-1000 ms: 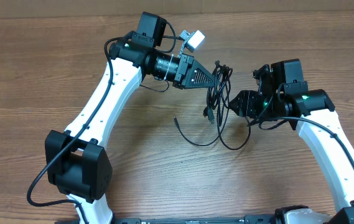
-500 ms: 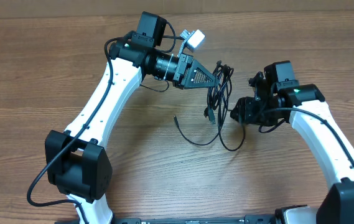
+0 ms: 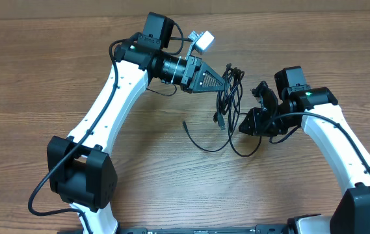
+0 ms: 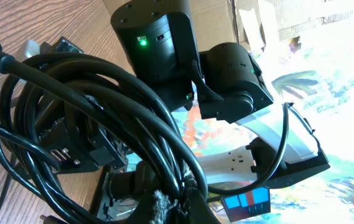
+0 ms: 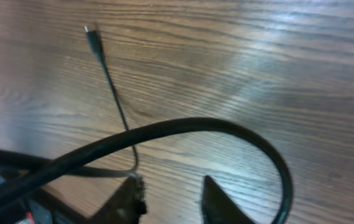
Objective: Untangle cables
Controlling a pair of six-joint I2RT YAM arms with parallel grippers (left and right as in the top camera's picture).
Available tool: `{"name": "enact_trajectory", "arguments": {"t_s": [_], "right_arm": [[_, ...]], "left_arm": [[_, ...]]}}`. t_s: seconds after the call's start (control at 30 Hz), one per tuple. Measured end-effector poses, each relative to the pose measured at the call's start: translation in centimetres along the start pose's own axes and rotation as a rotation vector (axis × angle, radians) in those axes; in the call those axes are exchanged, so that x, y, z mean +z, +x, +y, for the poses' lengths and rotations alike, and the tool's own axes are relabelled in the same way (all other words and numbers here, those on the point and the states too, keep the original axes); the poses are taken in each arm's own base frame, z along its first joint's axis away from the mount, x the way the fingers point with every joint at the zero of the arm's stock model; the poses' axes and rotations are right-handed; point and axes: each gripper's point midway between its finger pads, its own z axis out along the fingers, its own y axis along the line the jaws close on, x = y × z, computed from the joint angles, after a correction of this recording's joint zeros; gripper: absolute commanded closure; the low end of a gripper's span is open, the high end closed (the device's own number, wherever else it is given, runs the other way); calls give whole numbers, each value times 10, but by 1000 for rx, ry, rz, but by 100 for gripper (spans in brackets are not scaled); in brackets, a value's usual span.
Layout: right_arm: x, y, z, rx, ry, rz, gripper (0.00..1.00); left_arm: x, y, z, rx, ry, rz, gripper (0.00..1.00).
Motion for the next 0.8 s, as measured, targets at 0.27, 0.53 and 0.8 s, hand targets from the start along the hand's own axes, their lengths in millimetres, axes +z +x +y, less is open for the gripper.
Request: {"name": "enact_trajectory", "arguments": {"t_s": [0.27, 0.53, 0.8], "right_arm": [[-1, -20, -5, -23, 33, -78, 61], [-12, -28, 0, -34, 40, -98, 42], [-22, -41, 1, -48, 65, -140, 33]], "left_arm": [[0, 0, 0, 0, 0, 0, 96], [0, 0, 0, 0, 0, 0, 96], [0, 0, 0, 0, -1, 0, 96]]}}
